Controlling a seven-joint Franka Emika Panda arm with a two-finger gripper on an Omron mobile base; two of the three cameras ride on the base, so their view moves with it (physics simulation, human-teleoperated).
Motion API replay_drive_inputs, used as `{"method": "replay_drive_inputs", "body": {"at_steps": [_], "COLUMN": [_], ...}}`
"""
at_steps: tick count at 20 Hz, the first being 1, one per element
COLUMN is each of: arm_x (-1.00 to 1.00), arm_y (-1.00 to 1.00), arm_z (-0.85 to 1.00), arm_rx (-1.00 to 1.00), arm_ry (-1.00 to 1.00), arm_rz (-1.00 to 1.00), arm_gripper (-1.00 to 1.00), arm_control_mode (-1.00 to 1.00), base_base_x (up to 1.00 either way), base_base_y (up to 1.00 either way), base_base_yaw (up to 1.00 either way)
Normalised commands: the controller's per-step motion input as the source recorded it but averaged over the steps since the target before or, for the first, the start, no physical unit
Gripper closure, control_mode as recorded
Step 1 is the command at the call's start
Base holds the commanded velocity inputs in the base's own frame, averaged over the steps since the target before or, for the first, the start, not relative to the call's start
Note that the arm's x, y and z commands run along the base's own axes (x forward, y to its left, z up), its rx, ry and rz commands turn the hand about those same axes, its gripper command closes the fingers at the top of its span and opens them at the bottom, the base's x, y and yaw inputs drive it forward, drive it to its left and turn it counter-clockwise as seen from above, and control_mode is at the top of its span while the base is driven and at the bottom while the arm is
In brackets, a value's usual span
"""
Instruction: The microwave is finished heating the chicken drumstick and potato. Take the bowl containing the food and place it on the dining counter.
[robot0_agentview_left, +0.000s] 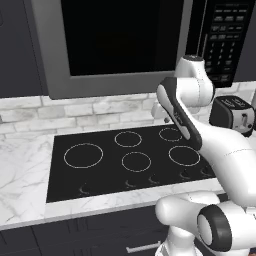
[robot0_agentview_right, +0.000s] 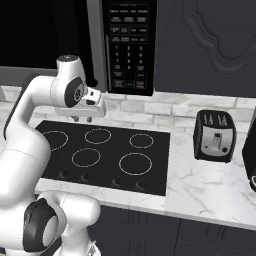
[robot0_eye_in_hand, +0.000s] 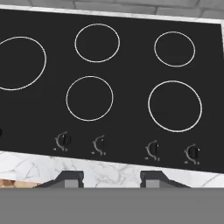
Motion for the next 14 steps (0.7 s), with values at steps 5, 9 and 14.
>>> {"method": "replay_drive_inputs", "body": {"at_steps": [5,9,14], "arm_x": [-0.05,-0.28,-0.43], "arm_y": [0.00,-0.01,-0.07], "arm_z": [0.00,0.00,0.03], "arm_rx": [0.00,0.00,0.00], "arm_ry": [0.00,-0.08,-0.19], "arm_rz": [0.00,0.00,0.00], "arm_gripper": [-1.00,-1.00,-1.00], "arm_control_mode": [-1.00,-1.00,-1.00], "base_base_x": [0.00,0.00,0.00], "base_base_y": [0.00,0.00,0.00], "base_base_yaw": [0.00,0.00,0.00]}}
